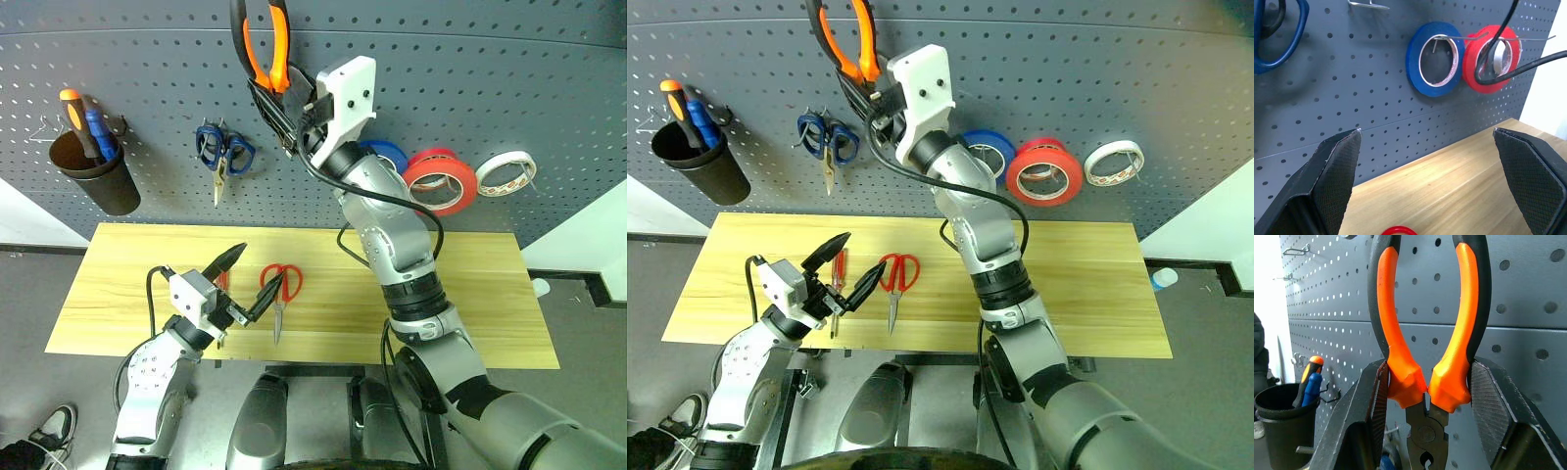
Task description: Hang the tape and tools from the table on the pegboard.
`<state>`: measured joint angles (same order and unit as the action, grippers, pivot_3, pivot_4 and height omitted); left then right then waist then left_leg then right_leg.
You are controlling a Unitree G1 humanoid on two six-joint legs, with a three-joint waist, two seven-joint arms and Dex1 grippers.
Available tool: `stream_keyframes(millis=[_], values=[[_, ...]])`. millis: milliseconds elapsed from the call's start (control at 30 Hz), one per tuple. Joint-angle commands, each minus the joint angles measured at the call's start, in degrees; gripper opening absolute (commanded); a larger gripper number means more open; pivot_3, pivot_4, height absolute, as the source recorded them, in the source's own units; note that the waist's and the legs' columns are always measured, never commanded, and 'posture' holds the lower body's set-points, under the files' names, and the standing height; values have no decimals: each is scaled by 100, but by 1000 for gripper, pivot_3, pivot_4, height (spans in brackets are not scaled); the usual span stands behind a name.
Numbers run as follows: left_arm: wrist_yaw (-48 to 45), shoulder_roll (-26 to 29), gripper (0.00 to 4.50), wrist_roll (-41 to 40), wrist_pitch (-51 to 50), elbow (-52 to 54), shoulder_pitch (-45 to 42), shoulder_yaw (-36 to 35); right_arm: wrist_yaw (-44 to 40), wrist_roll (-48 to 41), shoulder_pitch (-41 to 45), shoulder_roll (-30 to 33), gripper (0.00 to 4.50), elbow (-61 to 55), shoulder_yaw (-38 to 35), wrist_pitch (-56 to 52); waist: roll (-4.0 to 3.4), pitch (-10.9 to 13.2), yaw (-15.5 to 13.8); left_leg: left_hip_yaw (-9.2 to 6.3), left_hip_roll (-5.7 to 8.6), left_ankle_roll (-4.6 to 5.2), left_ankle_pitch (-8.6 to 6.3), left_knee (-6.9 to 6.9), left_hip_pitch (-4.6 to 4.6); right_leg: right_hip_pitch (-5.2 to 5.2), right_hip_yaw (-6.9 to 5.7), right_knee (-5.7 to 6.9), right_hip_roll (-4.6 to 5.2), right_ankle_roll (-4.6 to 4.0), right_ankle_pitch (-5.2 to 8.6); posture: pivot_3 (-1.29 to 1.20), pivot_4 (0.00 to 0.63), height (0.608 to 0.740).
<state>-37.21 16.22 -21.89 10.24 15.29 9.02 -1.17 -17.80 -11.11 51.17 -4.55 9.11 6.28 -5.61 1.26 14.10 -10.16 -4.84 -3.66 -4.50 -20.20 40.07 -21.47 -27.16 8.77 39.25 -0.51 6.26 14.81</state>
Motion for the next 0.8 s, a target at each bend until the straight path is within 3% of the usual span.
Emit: stream_keyframes(millis=[33, 800], values=[[8, -1, 4500, -77, 59, 327, 69, 2, 44, 31, 280, -86, 2047, 100, -108, 329, 0, 0, 1, 0, 0, 0, 0, 0, 0, 0, 0, 0, 0, 0, 0, 381, 156, 677], [97, -219, 4500, -139, 482, 347, -66, -130, 379, 251, 280, -138, 2046, 562, -215, 467, -1, 0, -1, -1, -1, 0, 0, 1, 1, -2, 0, 8, -2, 0, 0, 389, 165, 677]])
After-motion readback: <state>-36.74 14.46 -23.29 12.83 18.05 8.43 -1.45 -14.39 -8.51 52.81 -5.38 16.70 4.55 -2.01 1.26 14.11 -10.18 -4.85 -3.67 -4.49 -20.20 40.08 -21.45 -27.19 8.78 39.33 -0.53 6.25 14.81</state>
